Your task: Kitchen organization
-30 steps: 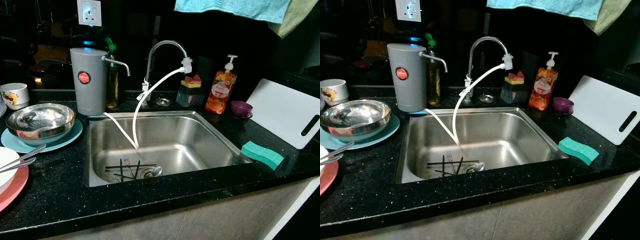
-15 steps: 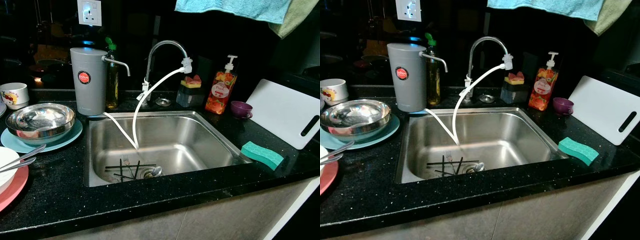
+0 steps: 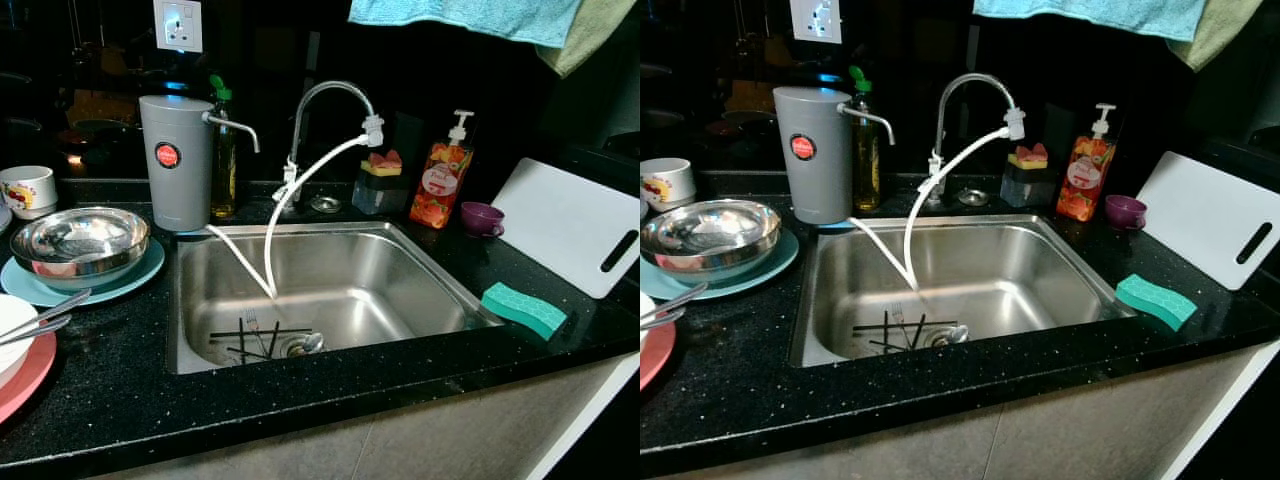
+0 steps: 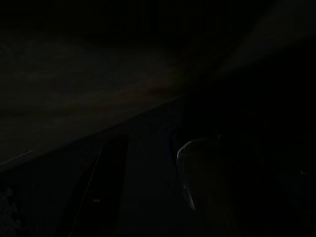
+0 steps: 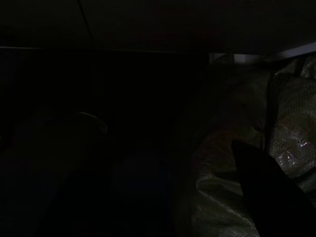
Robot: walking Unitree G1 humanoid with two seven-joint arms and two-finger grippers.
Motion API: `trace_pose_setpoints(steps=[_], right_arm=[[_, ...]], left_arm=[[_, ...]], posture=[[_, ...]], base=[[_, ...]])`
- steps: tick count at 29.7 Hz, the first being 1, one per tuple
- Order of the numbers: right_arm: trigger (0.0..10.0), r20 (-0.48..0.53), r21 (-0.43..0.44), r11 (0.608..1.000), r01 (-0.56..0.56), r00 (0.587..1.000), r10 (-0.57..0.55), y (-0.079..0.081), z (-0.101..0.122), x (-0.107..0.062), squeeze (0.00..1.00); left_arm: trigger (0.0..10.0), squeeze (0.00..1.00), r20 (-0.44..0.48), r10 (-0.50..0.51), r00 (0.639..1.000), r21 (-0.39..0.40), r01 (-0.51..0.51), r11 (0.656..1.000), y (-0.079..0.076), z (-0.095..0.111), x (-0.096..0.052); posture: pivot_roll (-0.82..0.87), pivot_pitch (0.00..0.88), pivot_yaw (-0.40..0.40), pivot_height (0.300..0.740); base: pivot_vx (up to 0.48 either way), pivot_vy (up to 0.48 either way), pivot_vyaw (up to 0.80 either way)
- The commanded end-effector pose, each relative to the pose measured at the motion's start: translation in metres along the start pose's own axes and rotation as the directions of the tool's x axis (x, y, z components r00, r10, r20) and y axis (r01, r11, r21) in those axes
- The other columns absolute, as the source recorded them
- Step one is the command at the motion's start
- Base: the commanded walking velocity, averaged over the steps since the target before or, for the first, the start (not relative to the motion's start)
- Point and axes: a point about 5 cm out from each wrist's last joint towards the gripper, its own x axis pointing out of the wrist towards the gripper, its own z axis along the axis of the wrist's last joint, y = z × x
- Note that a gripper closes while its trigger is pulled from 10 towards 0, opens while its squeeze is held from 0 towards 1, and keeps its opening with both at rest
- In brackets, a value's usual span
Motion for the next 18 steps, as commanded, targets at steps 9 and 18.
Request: trace_pose_setpoints(steps=[9,18], right_arm=[[10.0,-0.024,-0.001,1.000,0.007,1.000,-0.007,-0.0026,-0.0094,-0.0022,0.00],[10.0,-0.021,0.002,1.000,0.000,1.000,0.000,0.0008,-0.0091,-0.0019,0.00]], left_arm=[[10.0,0.00,-0.015,-0.017,1.000,-0.001,0.017,1.000,-0.0057,-0.0058,-0.0016],[10.0,0.00,-0.025,-0.010,1.000,0.003,0.010,1.000,-0.0032,-0.0095,-0.0030]], posture=[[0.12,0.015,-0.132,0.740],[0.13,0.018,-0.129,0.740]], base=[[0.000,0.000,0.00],[0.000,0.000,0.00]])
